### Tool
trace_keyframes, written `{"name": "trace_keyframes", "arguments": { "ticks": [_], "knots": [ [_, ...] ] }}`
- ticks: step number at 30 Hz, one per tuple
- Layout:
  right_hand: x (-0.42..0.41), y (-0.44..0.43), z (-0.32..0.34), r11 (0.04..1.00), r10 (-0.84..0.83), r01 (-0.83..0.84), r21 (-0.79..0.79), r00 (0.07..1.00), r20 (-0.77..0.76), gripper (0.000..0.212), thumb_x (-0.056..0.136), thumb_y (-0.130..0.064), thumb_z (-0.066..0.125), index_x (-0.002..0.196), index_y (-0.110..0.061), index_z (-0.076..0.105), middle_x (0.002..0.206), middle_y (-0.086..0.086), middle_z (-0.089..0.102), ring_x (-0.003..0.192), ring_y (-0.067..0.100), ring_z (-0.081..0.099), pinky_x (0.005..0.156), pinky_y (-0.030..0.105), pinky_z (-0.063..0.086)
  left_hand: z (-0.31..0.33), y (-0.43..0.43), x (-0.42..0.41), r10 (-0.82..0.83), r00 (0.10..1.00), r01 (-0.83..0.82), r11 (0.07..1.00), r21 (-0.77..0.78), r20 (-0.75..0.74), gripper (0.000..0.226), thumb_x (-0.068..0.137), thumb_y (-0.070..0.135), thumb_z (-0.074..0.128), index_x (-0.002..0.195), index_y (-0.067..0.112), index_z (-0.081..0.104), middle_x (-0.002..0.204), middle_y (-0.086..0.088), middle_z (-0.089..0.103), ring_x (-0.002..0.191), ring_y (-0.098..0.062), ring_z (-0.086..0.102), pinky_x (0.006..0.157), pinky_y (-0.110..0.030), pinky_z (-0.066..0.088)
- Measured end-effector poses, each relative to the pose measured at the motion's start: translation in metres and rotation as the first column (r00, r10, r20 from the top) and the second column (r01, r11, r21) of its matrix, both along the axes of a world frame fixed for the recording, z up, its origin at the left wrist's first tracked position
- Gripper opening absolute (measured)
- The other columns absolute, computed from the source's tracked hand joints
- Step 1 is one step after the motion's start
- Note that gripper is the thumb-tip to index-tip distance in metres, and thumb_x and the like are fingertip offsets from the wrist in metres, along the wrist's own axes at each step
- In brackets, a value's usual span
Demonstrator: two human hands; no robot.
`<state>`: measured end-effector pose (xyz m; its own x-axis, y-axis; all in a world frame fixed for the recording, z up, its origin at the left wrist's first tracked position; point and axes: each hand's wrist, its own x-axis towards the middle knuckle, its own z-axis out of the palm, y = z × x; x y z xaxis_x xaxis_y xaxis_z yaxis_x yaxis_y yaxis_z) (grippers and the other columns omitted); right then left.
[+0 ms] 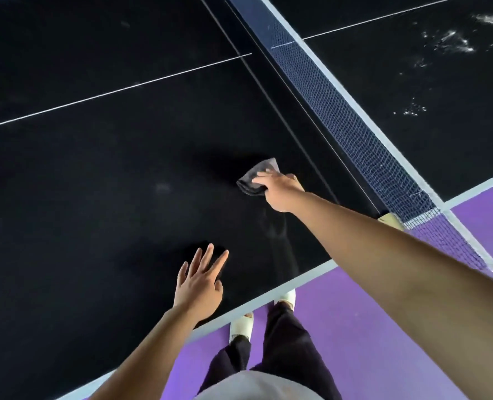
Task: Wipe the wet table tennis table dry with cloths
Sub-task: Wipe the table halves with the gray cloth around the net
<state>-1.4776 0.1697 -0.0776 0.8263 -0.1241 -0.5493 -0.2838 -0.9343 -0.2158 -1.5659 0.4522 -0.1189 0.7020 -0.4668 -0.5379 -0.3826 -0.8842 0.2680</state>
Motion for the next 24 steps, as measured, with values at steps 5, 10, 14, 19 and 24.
{"name": "trace_keyframes", "arguments": {
  "ticks": [5, 10, 14, 19, 24],
  "knots": [
    [-0.042, 0.042, -0.008, 0.984, -0.148, 0.150, 0.094, 0.989, -0.025, 0.066, 0.092, -0.001, 0.041, 0.144, -0.041, 0.045, 0.162, -0.016, 0.024, 0.151, 0.011, 0.018, 0.119, 0.029, 0.023, 0.009, -0.008, 0.003, 0.082, 0.988, -0.085, 0.996, -0.013, -0.131, 0.073, 0.101, 0.023, 0.043, 0.158, 0.046, 0.003, 0.167, 0.010, -0.017, 0.153, -0.015, -0.019, 0.125, -0.047, -0.004],
    [-0.142, 0.043, 0.014, 0.927, -0.299, 0.330, 0.176, 0.936, -0.184, 0.050, 0.091, -0.011, 0.039, 0.121, -0.040, 0.065, 0.131, -0.011, 0.059, 0.114, 0.017, 0.058, 0.094, 0.022, 0.050, 0.020, -0.014, -0.004, 0.165, 0.964, -0.174, 0.984, -0.026, -0.211, 0.074, 0.097, 0.032, 0.050, 0.158, 0.044, 0.010, 0.168, 0.008, -0.012, 0.154, -0.017, -0.015, 0.125, -0.050, -0.001],
    [-0.203, 0.028, 0.039, 0.957, -0.233, 0.280, 0.081, 0.902, -0.364, 0.045, 0.094, -0.006, 0.039, 0.119, -0.032, 0.067, 0.104, -0.004, 0.060, 0.087, 0.020, 0.060, 0.068, 0.024, 0.051, 0.045, -0.047, 0.003, 0.314, 0.910, -0.348, 0.934, -0.087, -0.271, 0.056, 0.095, 0.038, 0.050, 0.150, 0.032, 0.041, 0.156, -0.003, 0.039, 0.142, -0.026, 0.037, 0.116, -0.043, 0.032],
    [-0.280, -0.011, 0.063, 0.802, -0.551, 0.573, 0.169, 0.819, -0.162, 0.034, 0.093, -0.004, 0.045, 0.103, -0.026, 0.069, 0.098, -0.002, 0.067, 0.085, 0.017, 0.061, 0.071, 0.030, 0.050, 0.089, -0.116, -0.021, 0.145, 0.802, -0.437, 0.804, -0.404, -0.579, 0.045, 0.094, 0.028, 0.061, 0.139, 0.030, 0.056, 0.139, 0.003, 0.058, 0.114, -0.011, 0.057, 0.097, -0.029, 0.044],
    [-0.354, -0.026, 0.158, -0.091, -0.874, 0.459, 0.884, 0.388, -0.292, 0.032, 0.089, 0.001, 0.055, 0.118, -0.001, 0.067, 0.091, 0.022, 0.068, 0.062, 0.022, 0.066, 0.054, 0.030, 0.049, 0.150, -0.183, -0.070, -0.372, 0.627, -0.214, 0.763, -0.610, -0.685, 0.048, 0.088, 0.023, 0.076, 0.127, 0.044, 0.059, 0.125, 0.030, 0.063, 0.127, 0.011, 0.048, 0.101, -0.016, 0.040]
  ]
}}
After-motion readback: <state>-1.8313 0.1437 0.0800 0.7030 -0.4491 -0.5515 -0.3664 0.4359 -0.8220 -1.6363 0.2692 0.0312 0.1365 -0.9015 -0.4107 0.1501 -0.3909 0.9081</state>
